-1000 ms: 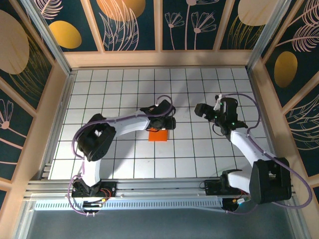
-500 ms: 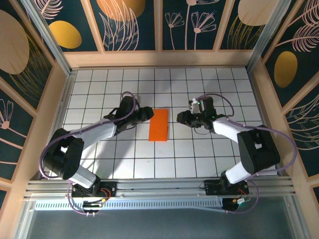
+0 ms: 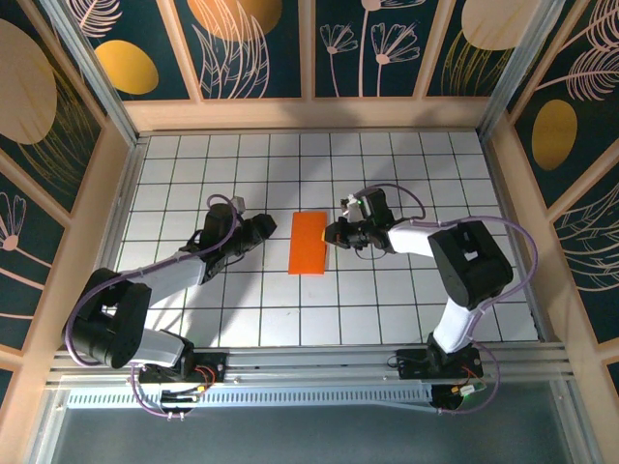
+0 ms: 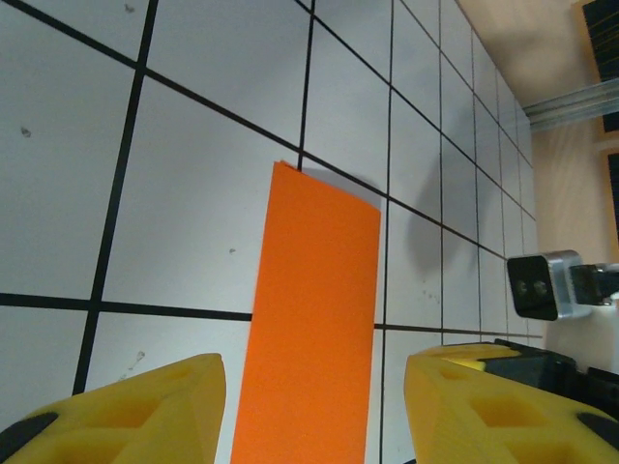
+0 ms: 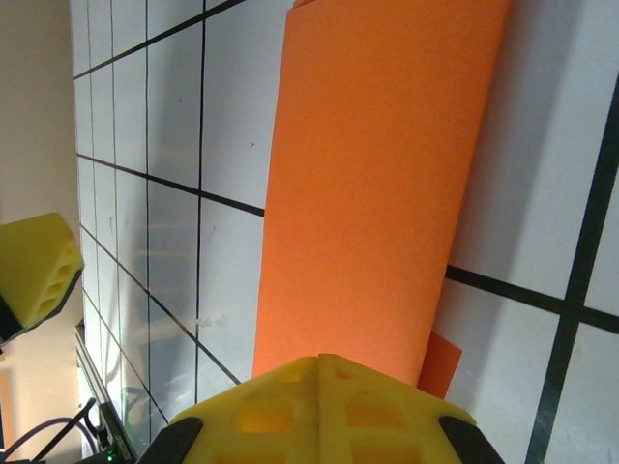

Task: Fold a paper plane with a square sheet of paper (fold left side to right side)
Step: Third fold the triangle at the center of the table.

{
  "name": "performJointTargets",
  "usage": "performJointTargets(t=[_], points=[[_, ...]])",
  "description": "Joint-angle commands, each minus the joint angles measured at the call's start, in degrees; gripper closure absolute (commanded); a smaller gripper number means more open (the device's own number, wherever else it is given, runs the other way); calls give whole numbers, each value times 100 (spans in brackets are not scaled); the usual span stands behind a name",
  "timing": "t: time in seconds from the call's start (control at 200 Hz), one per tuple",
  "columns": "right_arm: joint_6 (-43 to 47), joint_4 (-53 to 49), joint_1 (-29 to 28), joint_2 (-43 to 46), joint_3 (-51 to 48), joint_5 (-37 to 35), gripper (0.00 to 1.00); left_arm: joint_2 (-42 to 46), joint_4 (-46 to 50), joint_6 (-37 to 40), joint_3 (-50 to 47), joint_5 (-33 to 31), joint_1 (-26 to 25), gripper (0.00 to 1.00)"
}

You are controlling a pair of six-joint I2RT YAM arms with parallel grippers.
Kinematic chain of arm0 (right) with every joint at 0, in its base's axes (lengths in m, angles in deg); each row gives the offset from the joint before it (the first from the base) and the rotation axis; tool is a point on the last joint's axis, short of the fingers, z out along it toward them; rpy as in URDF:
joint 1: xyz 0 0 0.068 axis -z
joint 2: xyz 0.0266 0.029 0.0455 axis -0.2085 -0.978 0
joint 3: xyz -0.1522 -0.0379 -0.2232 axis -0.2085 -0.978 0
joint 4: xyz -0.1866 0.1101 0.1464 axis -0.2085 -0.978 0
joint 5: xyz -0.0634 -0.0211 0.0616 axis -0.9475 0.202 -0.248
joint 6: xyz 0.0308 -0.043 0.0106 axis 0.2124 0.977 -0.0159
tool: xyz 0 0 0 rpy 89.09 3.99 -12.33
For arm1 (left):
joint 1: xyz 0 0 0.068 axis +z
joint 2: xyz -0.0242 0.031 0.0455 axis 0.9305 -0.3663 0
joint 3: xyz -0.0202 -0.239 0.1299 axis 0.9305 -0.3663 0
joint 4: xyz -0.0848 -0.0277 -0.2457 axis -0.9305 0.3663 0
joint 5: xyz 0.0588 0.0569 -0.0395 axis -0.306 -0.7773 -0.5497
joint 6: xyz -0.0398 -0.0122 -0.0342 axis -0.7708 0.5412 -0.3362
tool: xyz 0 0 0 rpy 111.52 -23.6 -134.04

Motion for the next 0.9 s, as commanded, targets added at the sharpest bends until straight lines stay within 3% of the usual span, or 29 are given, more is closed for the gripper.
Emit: performJointTargets(t=[0.0, 0.561, 0.896], points=[[54, 35, -42, -177, 202, -70, 100, 73, -180, -2, -21, 83, 21, 49], [466, -398, -36, -743, 288, -355, 100, -352, 382, 428, 249, 410, 15, 58], [929, -1025, -37, -851, 487, -824, 100, -931, 477, 522, 481, 986, -52, 62]])
